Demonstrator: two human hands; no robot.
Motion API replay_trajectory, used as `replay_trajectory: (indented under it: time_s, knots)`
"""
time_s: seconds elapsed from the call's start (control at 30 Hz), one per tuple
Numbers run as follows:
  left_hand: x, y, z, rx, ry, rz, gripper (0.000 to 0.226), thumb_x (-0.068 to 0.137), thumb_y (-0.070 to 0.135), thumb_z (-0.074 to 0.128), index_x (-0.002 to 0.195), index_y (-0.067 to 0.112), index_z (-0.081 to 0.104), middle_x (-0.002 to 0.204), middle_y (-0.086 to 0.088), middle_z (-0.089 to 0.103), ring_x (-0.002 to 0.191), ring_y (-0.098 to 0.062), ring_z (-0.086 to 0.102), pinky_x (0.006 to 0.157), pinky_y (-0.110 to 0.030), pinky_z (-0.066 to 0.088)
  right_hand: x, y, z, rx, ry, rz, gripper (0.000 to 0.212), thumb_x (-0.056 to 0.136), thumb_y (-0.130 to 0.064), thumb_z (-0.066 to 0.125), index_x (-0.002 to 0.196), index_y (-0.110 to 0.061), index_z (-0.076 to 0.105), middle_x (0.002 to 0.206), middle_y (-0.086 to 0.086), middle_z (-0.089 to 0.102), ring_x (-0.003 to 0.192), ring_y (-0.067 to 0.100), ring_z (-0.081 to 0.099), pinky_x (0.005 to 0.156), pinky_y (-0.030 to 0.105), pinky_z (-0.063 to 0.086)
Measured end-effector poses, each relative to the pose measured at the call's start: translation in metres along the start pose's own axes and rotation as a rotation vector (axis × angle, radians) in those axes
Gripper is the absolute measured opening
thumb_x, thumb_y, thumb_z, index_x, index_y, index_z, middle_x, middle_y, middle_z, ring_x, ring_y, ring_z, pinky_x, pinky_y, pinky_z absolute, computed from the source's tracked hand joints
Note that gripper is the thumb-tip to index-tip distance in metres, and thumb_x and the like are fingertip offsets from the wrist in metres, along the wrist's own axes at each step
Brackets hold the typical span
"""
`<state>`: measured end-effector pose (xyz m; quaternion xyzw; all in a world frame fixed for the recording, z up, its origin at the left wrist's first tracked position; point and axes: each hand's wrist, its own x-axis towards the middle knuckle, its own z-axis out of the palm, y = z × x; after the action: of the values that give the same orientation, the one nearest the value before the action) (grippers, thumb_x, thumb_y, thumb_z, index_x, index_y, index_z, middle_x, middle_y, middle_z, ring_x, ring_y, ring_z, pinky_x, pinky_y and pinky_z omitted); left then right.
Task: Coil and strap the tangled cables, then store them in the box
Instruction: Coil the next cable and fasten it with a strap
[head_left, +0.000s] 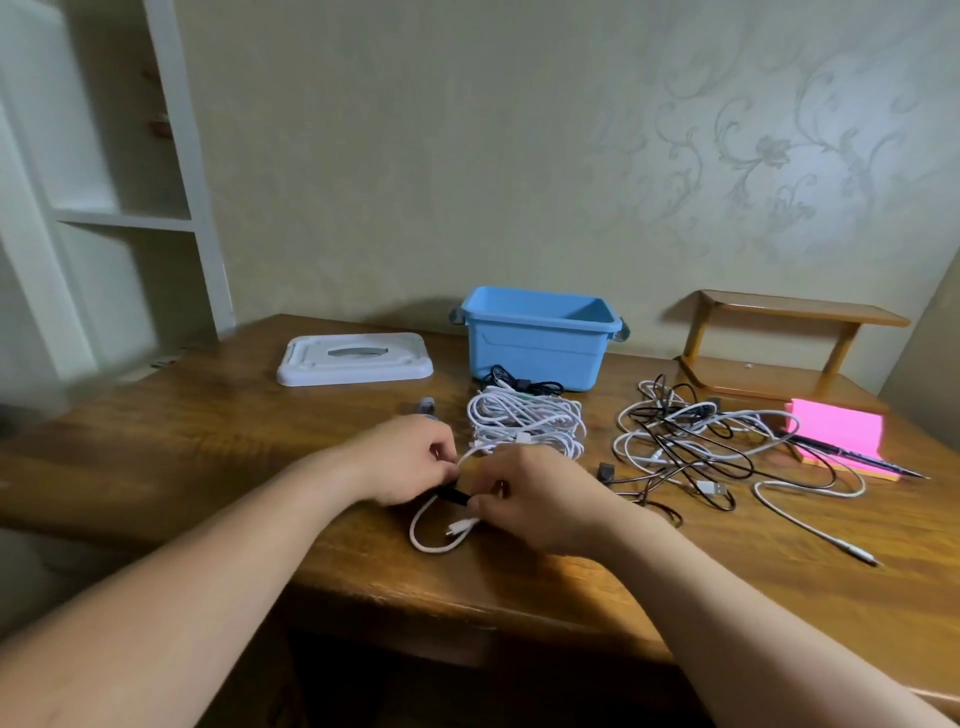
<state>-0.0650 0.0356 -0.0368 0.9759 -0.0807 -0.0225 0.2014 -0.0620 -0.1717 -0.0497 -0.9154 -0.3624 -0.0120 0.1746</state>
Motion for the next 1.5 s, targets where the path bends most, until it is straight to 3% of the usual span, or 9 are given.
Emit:
replay_trajectory:
  time_s: [0.23,0.37,0.47,0.7,0.87,0.97,1.1,1.3,1.5]
  knots:
    - [0.008,0.009,0.001,-0.381,0.175,-0.061,0.008,0.104,0.022,0.063,0.099,0.023,0.07,0.094,0.002,0.077,0.09,-0.019,0.071,0.076,-0.034,0.055,-0.019,0.016,-0.032,0.357,0.274,0.199,0.011,0.103,-0.02,0.061,0.094,-0.022,0.067,0.081,-0.001,0.077,0.072,0.015,0.072,0.067,0.038,0.06]
    - [0.017,0.02,0.007,-0.246,0.206,0.047,0.007,0.108,0.023,0.059,0.11,0.03,0.06,0.094,0.004,0.072,0.078,-0.013,0.067,0.063,-0.03,0.05,-0.019,0.039,-0.048,0.471,0.555,0.309,0.012,0.109,-0.022,0.057,0.119,-0.023,0.063,0.082,-0.002,0.078,0.07,0.013,0.072,0.063,0.034,0.058]
    - [0.028,0.021,0.015,-0.139,0.298,0.104,0.021,0.108,0.02,0.057,0.114,0.039,0.051,0.09,0.006,0.068,0.076,-0.015,0.069,0.066,-0.041,0.062,-0.007,0.053,-0.049,0.373,0.624,0.31,0.025,0.111,-0.021,0.048,0.13,-0.035,0.055,0.083,-0.003,0.076,0.073,0.016,0.071,0.069,0.04,0.06]
    - [0.008,0.02,0.009,0.334,0.212,0.187,0.007,0.106,0.043,0.058,0.111,0.04,0.059,0.113,0.011,0.05,0.105,-0.011,0.054,0.08,-0.029,0.05,0.033,0.078,-0.047,-0.155,0.483,0.194,0.026,0.109,-0.029,0.049,0.125,-0.025,0.069,0.126,-0.004,0.07,0.114,0.022,0.064,0.092,0.043,0.05]
    - [-0.015,0.036,0.0,0.475,0.02,0.269,0.056,0.094,0.084,0.043,0.119,0.038,0.063,0.114,0.013,0.049,0.107,-0.01,0.044,0.097,-0.035,0.034,0.047,0.088,-0.028,-0.221,0.214,0.214,0.049,0.105,-0.06,0.046,0.14,-0.03,0.062,0.135,-0.005,0.064,0.128,0.021,0.057,0.098,0.043,0.039]
    - [-0.014,0.036,0.009,0.515,-0.096,0.273,0.035,0.099,0.066,0.053,0.115,0.035,0.059,0.111,0.014,0.055,0.106,-0.01,0.053,0.107,-0.039,0.039,0.052,0.094,-0.02,-0.184,0.236,0.199,0.047,0.105,-0.06,0.044,0.135,-0.03,0.065,0.13,-0.004,0.066,0.123,0.022,0.059,0.095,0.043,0.042]
    - [-0.008,0.033,0.013,0.389,-0.087,0.286,0.001,0.101,0.033,0.058,0.101,0.032,0.059,0.101,0.013,0.059,0.091,-0.008,0.056,0.087,-0.034,0.048,0.054,0.101,-0.014,-0.09,0.281,0.179,0.041,0.107,-0.057,0.039,0.121,-0.033,0.07,0.118,-0.008,0.069,0.114,0.021,0.06,0.088,0.041,0.041]
    - [-0.002,0.034,0.019,0.372,-0.086,0.218,0.015,0.105,0.048,0.056,0.107,0.035,0.05,0.097,0.016,0.056,0.085,-0.006,0.056,0.067,-0.027,0.041,0.052,0.108,-0.008,0.016,0.29,0.161,0.058,0.1,-0.065,0.027,0.119,-0.032,0.07,0.117,-0.007,0.07,0.113,0.023,0.06,0.097,0.048,0.049]
    - [0.002,0.035,0.02,0.445,0.034,0.235,0.014,0.099,0.034,0.056,0.095,0.03,0.043,0.101,0.013,0.044,0.094,-0.01,0.043,0.09,-0.035,0.043,0.05,0.114,-0.002,0.071,0.326,0.142,0.044,0.106,-0.059,0.039,0.121,-0.032,0.071,0.118,-0.007,0.071,0.113,0.022,0.059,0.097,0.049,0.05]
